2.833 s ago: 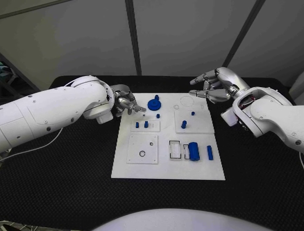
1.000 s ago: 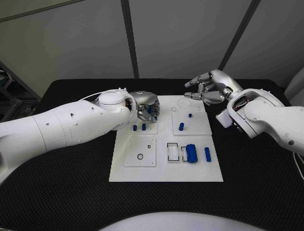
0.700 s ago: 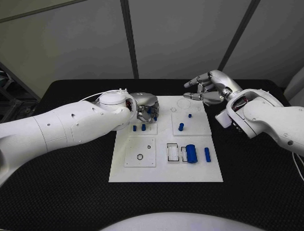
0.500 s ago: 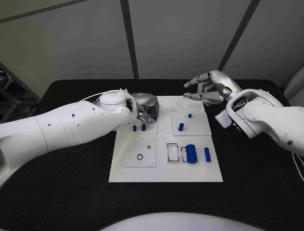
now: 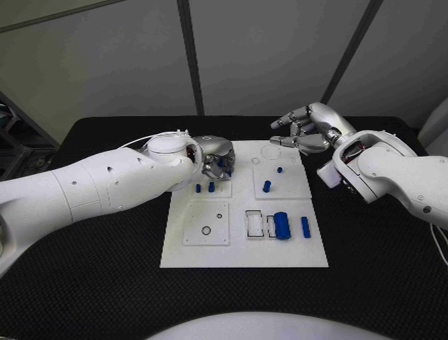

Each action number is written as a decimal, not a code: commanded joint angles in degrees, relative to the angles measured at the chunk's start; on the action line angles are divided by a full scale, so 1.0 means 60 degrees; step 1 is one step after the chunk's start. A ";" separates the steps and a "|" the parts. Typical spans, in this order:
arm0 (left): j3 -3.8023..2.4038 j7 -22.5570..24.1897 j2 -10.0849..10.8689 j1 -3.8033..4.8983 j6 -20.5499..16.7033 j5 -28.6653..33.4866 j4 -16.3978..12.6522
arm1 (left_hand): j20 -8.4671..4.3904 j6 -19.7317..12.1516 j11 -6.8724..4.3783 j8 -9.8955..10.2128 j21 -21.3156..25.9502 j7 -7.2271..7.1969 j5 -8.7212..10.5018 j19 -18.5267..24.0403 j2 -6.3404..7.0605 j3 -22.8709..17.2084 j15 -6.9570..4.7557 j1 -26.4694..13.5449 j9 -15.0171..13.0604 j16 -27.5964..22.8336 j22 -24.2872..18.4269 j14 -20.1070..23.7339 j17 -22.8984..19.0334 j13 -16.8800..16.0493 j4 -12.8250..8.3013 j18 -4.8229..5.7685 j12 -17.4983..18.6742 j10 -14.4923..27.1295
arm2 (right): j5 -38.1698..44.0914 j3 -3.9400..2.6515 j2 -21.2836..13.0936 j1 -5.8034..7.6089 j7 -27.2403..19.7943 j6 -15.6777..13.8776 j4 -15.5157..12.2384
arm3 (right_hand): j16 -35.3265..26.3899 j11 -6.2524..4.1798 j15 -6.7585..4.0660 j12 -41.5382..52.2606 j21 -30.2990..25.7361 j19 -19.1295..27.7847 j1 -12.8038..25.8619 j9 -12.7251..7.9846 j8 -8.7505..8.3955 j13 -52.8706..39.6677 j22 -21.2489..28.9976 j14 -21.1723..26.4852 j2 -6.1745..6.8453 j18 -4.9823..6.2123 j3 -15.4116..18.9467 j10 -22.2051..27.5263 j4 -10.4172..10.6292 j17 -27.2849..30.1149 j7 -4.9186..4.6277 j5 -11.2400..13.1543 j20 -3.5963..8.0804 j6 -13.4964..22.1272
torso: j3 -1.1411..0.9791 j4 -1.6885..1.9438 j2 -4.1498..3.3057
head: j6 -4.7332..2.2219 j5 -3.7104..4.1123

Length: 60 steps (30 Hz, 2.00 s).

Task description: Assemble the parts on the task board

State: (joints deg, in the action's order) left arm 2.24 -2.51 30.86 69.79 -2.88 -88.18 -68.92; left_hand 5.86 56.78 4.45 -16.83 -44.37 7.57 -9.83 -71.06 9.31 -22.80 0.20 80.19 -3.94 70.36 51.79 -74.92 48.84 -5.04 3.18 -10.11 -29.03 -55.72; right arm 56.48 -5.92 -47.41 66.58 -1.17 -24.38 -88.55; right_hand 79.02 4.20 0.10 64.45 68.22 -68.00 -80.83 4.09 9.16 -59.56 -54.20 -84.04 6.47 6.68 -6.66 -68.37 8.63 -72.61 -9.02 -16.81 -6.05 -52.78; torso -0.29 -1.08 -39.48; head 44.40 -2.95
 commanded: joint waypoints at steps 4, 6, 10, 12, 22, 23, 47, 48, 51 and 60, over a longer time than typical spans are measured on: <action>0.0014 0.0016 -0.0029 -0.0028 0.0024 0.0089 0.0041 | -0.0036 0.0329 -0.0089 0.0079 -0.0688 -0.0053 0.0801 -0.0321 -0.0337 -0.0573 -0.0089 0.0085 -0.0007 0.0420 0.0616 -0.0398 0.0504 0.0136 -0.0088 0.0215 0.0133 -0.0424 | -0.0019 -0.0007 0.0004 0.0013 -0.0041 0.0057 -0.0011 | -0.0060 -0.0025 -0.0066 -0.0016 -0.0043 0.0009 0.0003 -0.0005 0.0034 -0.0001 0.0010 -0.0301 -0.0039 0.0124 -0.0037 0.0030 0.0013 -0.0001 -0.0015 -0.0050 0.0010 0.0044 | 0.0002 -0.0003 -0.0003 | 0.0011 0.0008; 0.0014 0.0041 -0.0029 -0.0029 0.0011 0.0099 0.0045 | -0.0062 0.0471 -0.0130 0.0070 -0.0926 -0.0083 0.0826 -0.0425 -0.0365 -0.0730 -0.0127 0.0117 -0.0027 0.0622 0.0827 -0.0576 0.0805 0.0163 -0.0159 0.0253 0.0173 -0.0582 | -0.0019 -0.0007 0.0004 0.0013 -0.0040 0.0060 -0.0011 | -0.0060 -0.0025 -0.0066 -0.0016 -0.0043 0.0009 0.0003 -0.0005 0.0034 -0.0001 0.0010 -0.0301 -0.0039 0.0124 -0.0037 0.0030 0.0013 -0.0001 -0.0015 -0.0050 0.0010 0.0044 | 0.0003 -0.0001 -0.0002 | 0.0013 0.0008; 0.0014 0.0087 -0.0033 -0.0032 -0.0021 0.0136 0.0043 | -0.0112 0.0687 -0.0187 0.0088 -0.1221 -0.0119 0.0838 -0.0542 -0.0376 -0.0979 -0.0176 0.0132 -0.0050 0.0888 0.1103 -0.0806 0.1187 0.0201 -0.0300 0.0300 0.0298 -0.0838 | -0.0019 -0.0007 0.0006 0.0013 -0.0038 0.0064 -0.0012 | -0.0061 -0.0027 -0.0067 0.0002 -0.0043 0.0003 -0.0001 -0.0002 0.0043 -0.0018 0.0007 -0.0303 -0.0041 0.0123 -0.0041 0.0012 0.0013 -0.0003 -0.0013 -0.0054 0.0011 0.0033 | 0.0003 0.0001 0.0000 | 0.0017 0.0007; 0.0014 0.0100 -0.0032 -0.0034 -0.0042 0.0171 0.0038 | -0.0124 0.0745 -0.0196 0.0113 -0.1308 -0.0125 0.0838 -0.0572 -0.0368 -0.1062 -0.0187 0.0115 -0.0053 0.0935 0.1189 -0.0844 0.1235 0.0210 -0.0352 0.0316 0.0367 -0.0917 | -0.0019 -0.0007 0.0007 0.0013 -0.0037 0.0066 -0.0012 | -0.0061 -0.0027 -0.0067 0.0002 -0.0043 0.0003 -0.0001 -0.0002 0.0043 -0.0018 0.0007 -0.0303 -0.0041 0.0123 -0.0041 0.0012 0.0013 -0.0003 -0.0013 -0.0054 0.0011 0.0033 | 0.0001 0.0005 0.0000 | 0.0024 0.0003; 0.0007 0.0099 0.0140 -0.0063 -0.0325 0.0296 -0.0143 | -0.0135 0.0770 -0.0152 0.0376 -0.1623 -0.0054 0.0848 -0.0661 -0.0228 -0.1333 -0.0150 -0.0081 -0.0020 0.1055 0.1527 -0.0918 0.1290 0.0223 -0.0548 0.0366 0.0767 -0.1041 | -0.0019 -0.0007 0.0015 0.0013 -0.0040 0.0069 -0.0009 | -0.0063 -0.0032 -0.0071 0.0012 -0.0047 -0.0004 -0.0018 0.0001 0.0058 -0.0020 0.0008 -0.0307 -0.0047 0.0123 -0.0054 -0.0001 0.0008 -0.0008 -0.0008 -0.0071 0.0014 0.0016 | 0.0006 0.0006 0.0004 | -0.0001 0.0010; 0.0003 0.0102 0.0182 -0.0066 -0.0365 0.0334 -0.0189 | -0.0135 0.0770 -0.0152 0.0377 -0.1623 -0.0054 0.0848 -0.0661 -0.0228 -0.1333 -0.0150 -0.0081 -0.0020 0.1055 0.1527 -0.0918 0.1290 0.0223 -0.0548 0.0366 0.0767 -0.1041 | -0.0019 -0.0007 0.0014 0.0013 -0.0041 0.0069 -0.0008 | -0.0063 -0.0032 -0.0071 0.0012 -0.0047 -0.0004 -0.0018 0.0001 0.0058 -0.0020 0.0008 -0.0307 -0.0047 0.0123 -0.0054 -0.0001 0.0008 -0.0008 -0.0008 -0.0071 0.0014 0.0016 | 0.0008 0.0007 0.0004 | -0.0002 0.0011; -0.0782 -0.0161 0.1833 -0.0086 -0.0619 0.0920 -0.1813 | -0.0105 0.0843 -0.0119 0.0505 -0.1824 -0.0026 0.0835 -0.0718 -0.0105 -0.1441 -0.0127 -0.0201 -0.0024 0.1014 0.1741 -0.0874 0.1060 0.0211 -0.0651 0.0401 0.0959 -0.1130 | -0.0019 -0.0007 -0.0036 0.0011 -0.0047 0.0066 0.0009 | -0.0063 -0.0032 -0.0071 0.0012 -0.0047 -0.0004 -0.0018 0.0001 0.0058 -0.0020 0.0008 -0.0307 -0.0047 0.0123 -0.0054 -0.0001 0.0008 -0.0008 -0.0008 -0.0071 0.0014 0.0016 | 0.0012 0.0007 0.0004 | -0.0063 -0.0019; -0.0784 -0.0189 0.1892 -0.0086 -0.0583 0.0945 -0.1839 | -0.0105 0.0843 -0.0119 0.0505 -0.1824 -0.0026 0.0835 -0.0718 -0.0105 -0.1441 -0.0127 -0.0201 -0.0024 0.1014 0.1741 -0.0874 0.1060 0.0211 -0.0651 0.0401 0.0959 -0.1130 | -0.0019 -0.0007 -0.0041 0.0011 -0.0045 0.0066 0.0008 | -0.0063 -0.0032 -0.0071 0.0012 -0.0047 -0.0004 -0.0018 0.0001 0.0058 -0.0020 0.0008 -0.0307 -0.0047 0.0123 -0.0054 -0.0001 0.0008 -0.0008 -0.0008 -0.0071 0.0014 0.0016 | 0.0007 0.0006 0.0005 | -0.0071 -0.0026; -0.0788 -0.0253 0.2045 -0.0102 -0.0522 0.1019 -0.1872 | -0.0102 0.0859 -0.0120 0.0522 -0.1843 -0.0028 0.0839 -0.0724 -0.0085 -0.1447 -0.0126 -0.0234 -0.0025 0.0992 0.1764 -0.0856 0.1019 0.0210 -0.0653 0.0403 0.0984 -0.1151 | -0.0019 -0.0007 -0.0053 0.0011 -0.0040 0.0064 0.0008 | -0.0063 -0.0032 -0.0071 0.0012 -0.0047 -0.0004 -0.0018 0.0001 0.0058 -0.0020 0.0008 -0.0307 -0.0047 0.0123 -0.0054 -0.0001 0.0008 -0.0008 -0.0008 -0.0071 0.0014 0.0016 | 0.0002 0.0005 0.0005 | -0.0072 -0.0055; -0.0790 -0.0298 0.2117 -0.0345 -0.0493 0.1161 -0.1737 | -0.0101 0.0861 -0.0121 0.0539 -0.1860 -0.0031 0.0836 -0.0729 -0.0071 -0.1455 -0.0127 -0.0250 -0.0023 0.0990 0.1783 -0.0856 0.1021 0.0211 -0.0659 0.0405 0.1006 -0.1158 | -0.0019 -0.0006 -0.0058 0.0011 -0.0042 0.0064 0.0005 | -0.0063 -0.0032 -0.0071 0.0012 -0.0047 -0.0004 -0.0018 0.0001 0.0058 -0.0020 0.0008 -0.0307 -0.0047 0.0123 -0.0054 -0.0001 0.0008 -0.0008 -0.0008 -0.0071 0.0014 0.0016 | 0.0006 0.0000 0.0003 | -0.0062 -0.0090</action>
State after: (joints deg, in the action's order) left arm -2.45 -3.80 43.66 67.74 -6.18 -82.11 -79.52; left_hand 5.23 61.54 3.78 -13.94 -55.21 7.27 -4.97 -75.13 8.91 -31.14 -0.72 79.14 -4.04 76.55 62.41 -80.28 55.01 -3.72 -0.79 -7.44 -23.21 -62.38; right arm 56.48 -5.92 -47.72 66.57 -1.17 -24.21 -88.45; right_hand 79.02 4.20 0.10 64.45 68.22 -68.01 -80.83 4.08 9.12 -59.61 -54.20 -84.04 6.47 6.69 -6.66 -68.37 8.62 -72.61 -9.02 -17.03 -6.05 -52.78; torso -0.24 -1.01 -39.45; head 44.02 -3.41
